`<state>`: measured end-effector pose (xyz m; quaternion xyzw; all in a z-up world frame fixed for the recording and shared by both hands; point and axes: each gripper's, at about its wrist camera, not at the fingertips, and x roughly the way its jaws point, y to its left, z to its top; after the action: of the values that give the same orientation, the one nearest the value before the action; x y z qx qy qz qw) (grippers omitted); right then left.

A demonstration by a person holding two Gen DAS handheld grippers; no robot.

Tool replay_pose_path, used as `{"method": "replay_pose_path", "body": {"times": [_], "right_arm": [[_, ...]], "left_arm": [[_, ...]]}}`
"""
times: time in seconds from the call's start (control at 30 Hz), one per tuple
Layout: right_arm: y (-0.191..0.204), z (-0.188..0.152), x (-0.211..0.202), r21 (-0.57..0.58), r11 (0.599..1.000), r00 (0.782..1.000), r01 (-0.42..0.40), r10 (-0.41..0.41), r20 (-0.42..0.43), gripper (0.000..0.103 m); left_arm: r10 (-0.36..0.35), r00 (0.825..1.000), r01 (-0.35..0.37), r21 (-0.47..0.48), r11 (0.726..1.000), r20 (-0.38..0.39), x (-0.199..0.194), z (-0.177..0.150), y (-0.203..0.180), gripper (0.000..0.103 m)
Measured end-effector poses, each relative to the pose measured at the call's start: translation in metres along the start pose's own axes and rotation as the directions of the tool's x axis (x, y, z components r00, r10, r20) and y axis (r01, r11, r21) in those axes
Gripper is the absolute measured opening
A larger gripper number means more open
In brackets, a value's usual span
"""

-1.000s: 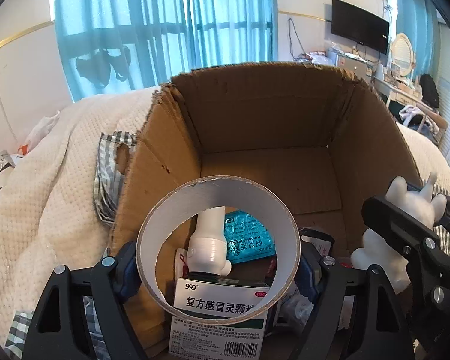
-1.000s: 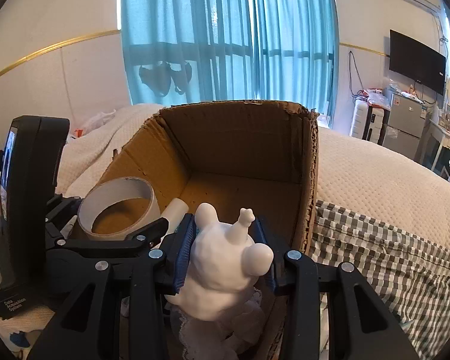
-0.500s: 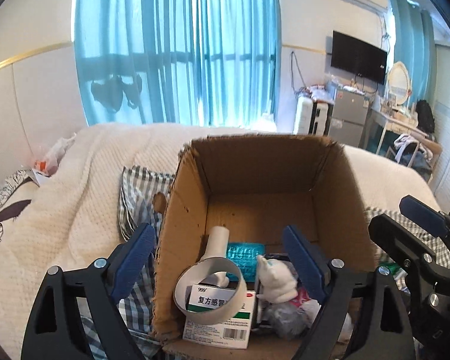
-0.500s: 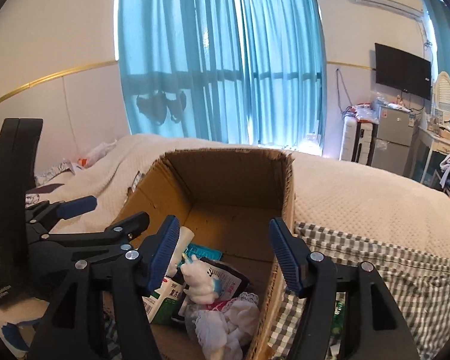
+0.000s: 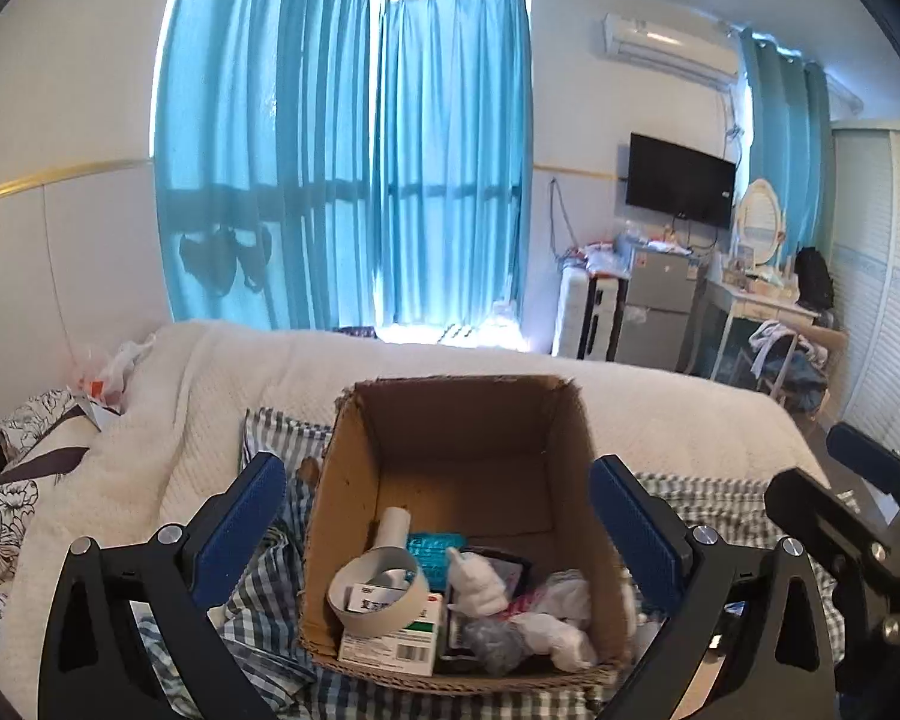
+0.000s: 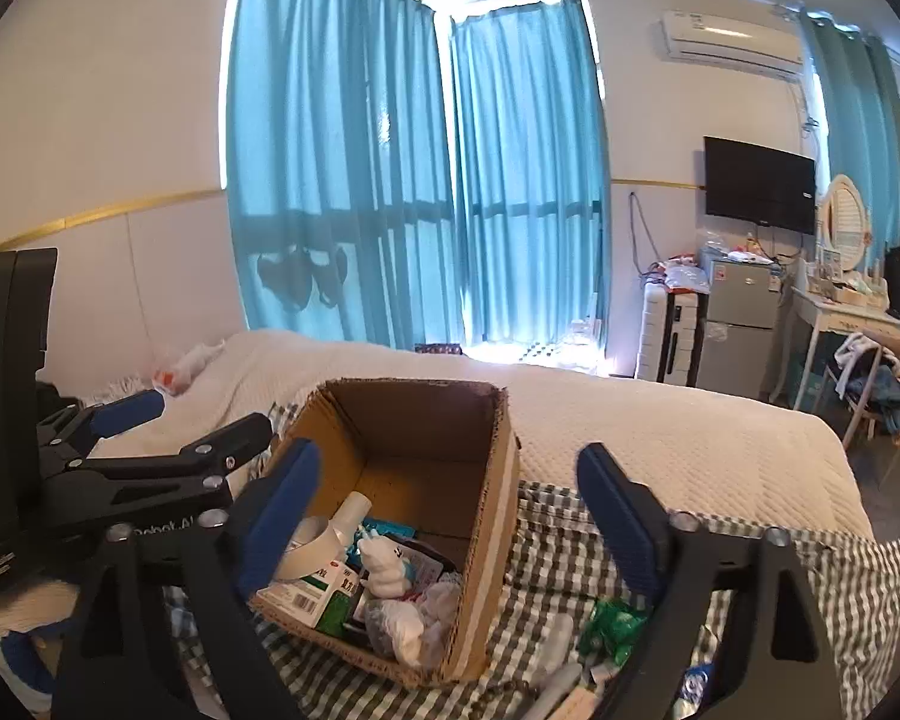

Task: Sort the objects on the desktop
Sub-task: 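Move both grippers back over the items on the bedspread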

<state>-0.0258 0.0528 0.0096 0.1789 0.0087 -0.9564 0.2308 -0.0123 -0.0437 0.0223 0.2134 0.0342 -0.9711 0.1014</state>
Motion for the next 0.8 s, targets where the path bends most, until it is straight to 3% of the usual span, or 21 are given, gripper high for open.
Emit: {"method": "replay_pose_path", "body": {"times": [0.07, 0.13, 0.47, 0.57, 0.8], "right_arm": [[-0.002, 0.002, -0.015, -0.008, 1.0, 1.0, 0.026, -0.025, 0.015, 0.092], [-0.005, 0.004, -0.03, -0.011, 0.998, 0.998, 0.056, -0.055, 0.034, 0.103], [-0.04, 0.005, -0.089, 0.009, 0.985, 0.983, 0.172, -0.172, 0.065, 0.103], [-0.051, 0.003, -0.101, 0.019, 0.982, 0.979, 0.19, -0.191, 0.065, 0.103], [-0.079, -0.013, -0.117, 0.027, 0.974, 0.973, 0.227, -0.228, 0.044, 0.103]], "left_arm": [[-0.012, 1.0, 0.012, -0.001, 1.0, 0.023, -0.013, 0.001, -0.005, 0.103], [-0.018, 0.999, 0.018, 0.011, 1.0, 0.051, -0.028, 0.003, -0.012, 0.103], [-0.115, 0.989, 0.114, 0.018, 0.993, 0.09, -0.065, 0.005, -0.044, 0.103], [-0.162, 0.984, 0.162, 0.011, 0.987, 0.078, -0.068, 0.0, -0.052, 0.103], [-0.201, 0.979, 0.199, 0.074, 0.977, 0.026, -0.056, -0.016, -0.083, 0.103]]}}
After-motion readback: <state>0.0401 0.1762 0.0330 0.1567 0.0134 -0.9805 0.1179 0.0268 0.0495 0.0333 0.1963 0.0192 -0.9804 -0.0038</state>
